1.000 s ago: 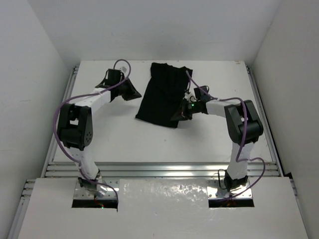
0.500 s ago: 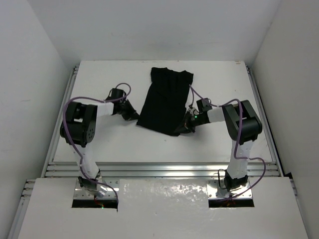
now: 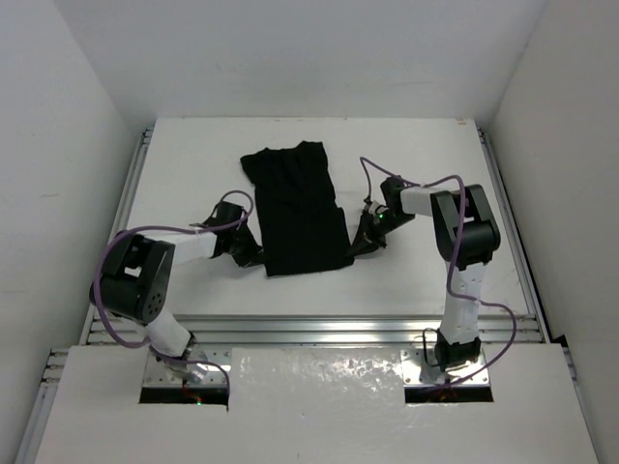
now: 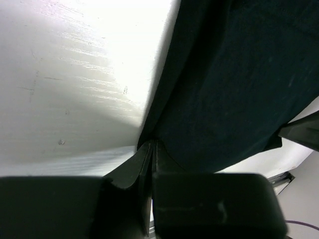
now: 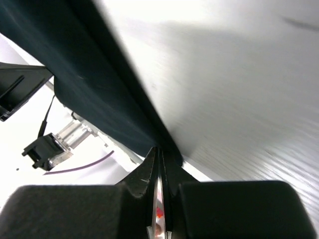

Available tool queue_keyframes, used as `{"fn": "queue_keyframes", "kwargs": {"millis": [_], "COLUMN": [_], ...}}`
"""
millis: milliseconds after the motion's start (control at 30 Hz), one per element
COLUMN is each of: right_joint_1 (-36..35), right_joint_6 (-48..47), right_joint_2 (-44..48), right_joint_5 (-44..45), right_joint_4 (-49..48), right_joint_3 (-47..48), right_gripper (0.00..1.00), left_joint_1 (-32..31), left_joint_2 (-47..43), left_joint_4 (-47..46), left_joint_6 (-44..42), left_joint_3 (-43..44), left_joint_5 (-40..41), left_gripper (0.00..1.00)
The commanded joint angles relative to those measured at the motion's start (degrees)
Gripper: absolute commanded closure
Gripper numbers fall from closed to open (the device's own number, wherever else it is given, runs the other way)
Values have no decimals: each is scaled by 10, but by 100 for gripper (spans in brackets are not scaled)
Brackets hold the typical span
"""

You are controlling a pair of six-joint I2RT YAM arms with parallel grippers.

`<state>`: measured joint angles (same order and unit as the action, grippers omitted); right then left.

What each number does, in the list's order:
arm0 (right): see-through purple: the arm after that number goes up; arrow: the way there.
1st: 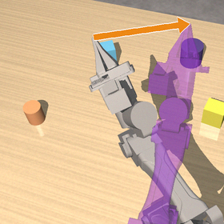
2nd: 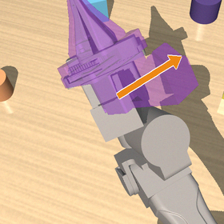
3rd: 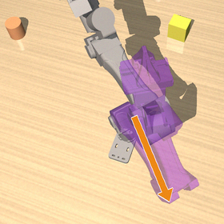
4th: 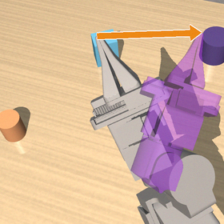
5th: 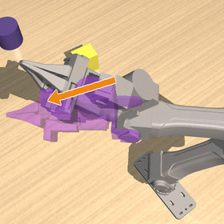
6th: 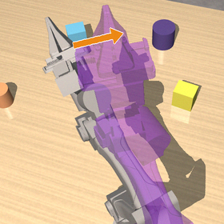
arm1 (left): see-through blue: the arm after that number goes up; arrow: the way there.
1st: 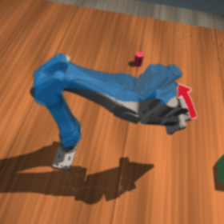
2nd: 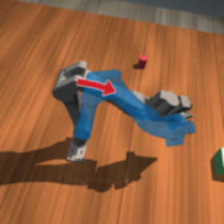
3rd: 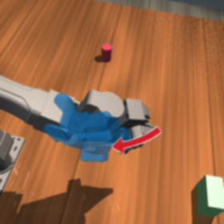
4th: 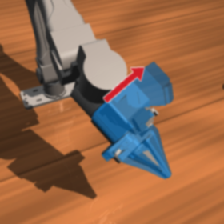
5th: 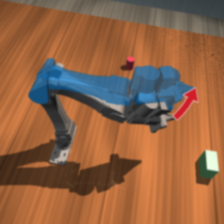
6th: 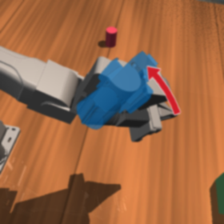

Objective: Fold and stack the t-shirts
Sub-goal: Grab one side of the 2/3 rectangular tshirt with both arms

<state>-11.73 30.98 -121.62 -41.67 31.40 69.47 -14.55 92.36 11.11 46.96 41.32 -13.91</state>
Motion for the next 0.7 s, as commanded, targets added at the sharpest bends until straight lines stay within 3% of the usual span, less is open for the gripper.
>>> {"fn": "queue_keyframes", "kwargs": {"millis": [0,67,100,167,200,233,267,300,333,367,467,667], "right_joint_1": [22,28,28,28,28,28,28,28,32,34,38,40], "right_joint_6": [-46,-39,-30,-17,-10,-8,-1,2,5,6,-10,-64], "right_joint_2": [-6,12,42,71,98,111,134,145,154,168,183,177], "right_joint_5": [76,66,43,-35,-45,-43,-12,3,14,16,33,71], "right_joint_4": [58,47,7,-31,-45,-47,-39,-38,-41,-42,-37,-17], "right_joint_3": [-6,-29,-42,-65,-65,-60,-55,-56,-57,-66,-84,-120], "right_gripper": [94,93,85,81,78,73,59,56,43,38,37,38], "left_joint_1": [0,0,0,0,0,0,0,0,0,0,-2,-26], "left_joint_2": [0,-8,-25,-50,-76,-88,-113,-125,-148,-157,-176,-170], "left_joint_4": [72,89,102,130,144,157,185,197,205,204,122,-36], "left_joint_6": [-31,-42,-47,-57,-62,-70,-73,-77,-78,-81,-90,-33], "left_joint_3": [-2,11,23,36,53,62,78,82,75,67,-1,-117], "left_joint_5": [50,52,59,78,102,115,135,136,136,128,-13,-111], "left_gripper": [100,99,94,88,77,73,67,62,53,48,45,47]}}
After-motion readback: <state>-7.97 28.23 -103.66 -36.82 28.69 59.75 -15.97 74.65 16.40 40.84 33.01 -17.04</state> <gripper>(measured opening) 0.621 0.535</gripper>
